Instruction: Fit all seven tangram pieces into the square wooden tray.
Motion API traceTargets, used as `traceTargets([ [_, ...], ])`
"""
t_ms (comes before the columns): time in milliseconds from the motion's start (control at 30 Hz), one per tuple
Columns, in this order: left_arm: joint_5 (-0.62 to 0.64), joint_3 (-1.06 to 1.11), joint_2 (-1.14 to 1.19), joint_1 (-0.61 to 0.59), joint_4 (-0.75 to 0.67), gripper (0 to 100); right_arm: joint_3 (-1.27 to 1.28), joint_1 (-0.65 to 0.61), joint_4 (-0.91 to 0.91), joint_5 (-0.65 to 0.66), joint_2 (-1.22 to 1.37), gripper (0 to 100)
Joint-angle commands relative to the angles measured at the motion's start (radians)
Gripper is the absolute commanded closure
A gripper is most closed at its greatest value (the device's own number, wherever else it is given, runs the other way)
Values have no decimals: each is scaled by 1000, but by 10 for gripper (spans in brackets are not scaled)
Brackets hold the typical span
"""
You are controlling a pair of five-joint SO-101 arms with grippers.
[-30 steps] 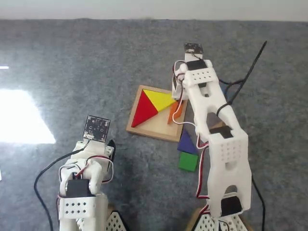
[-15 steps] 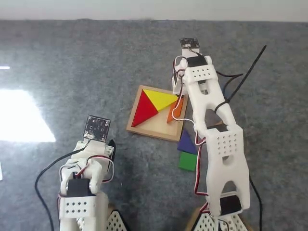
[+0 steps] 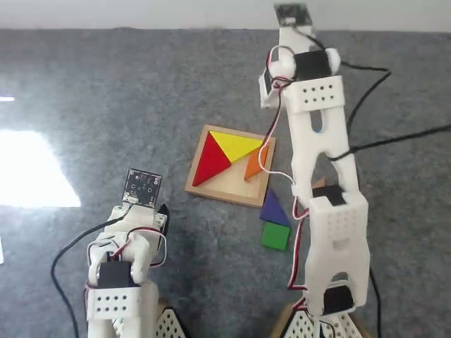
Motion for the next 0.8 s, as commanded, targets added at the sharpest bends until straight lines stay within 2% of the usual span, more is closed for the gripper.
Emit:
traceTargets([
  [0,-12,-8,-15,-6,0,848,68,12,45,21,-213,794],
  [233,-12,-8,-15,-6,0,848,468,21,-1,51,-437,779],
  [567,-12,-8,-15,-6,0,848,1396,170,-527,57,-796,783],
  [767,-12,-8,-15,-6,0,848,1596,240,-575,51,-828,783],
])
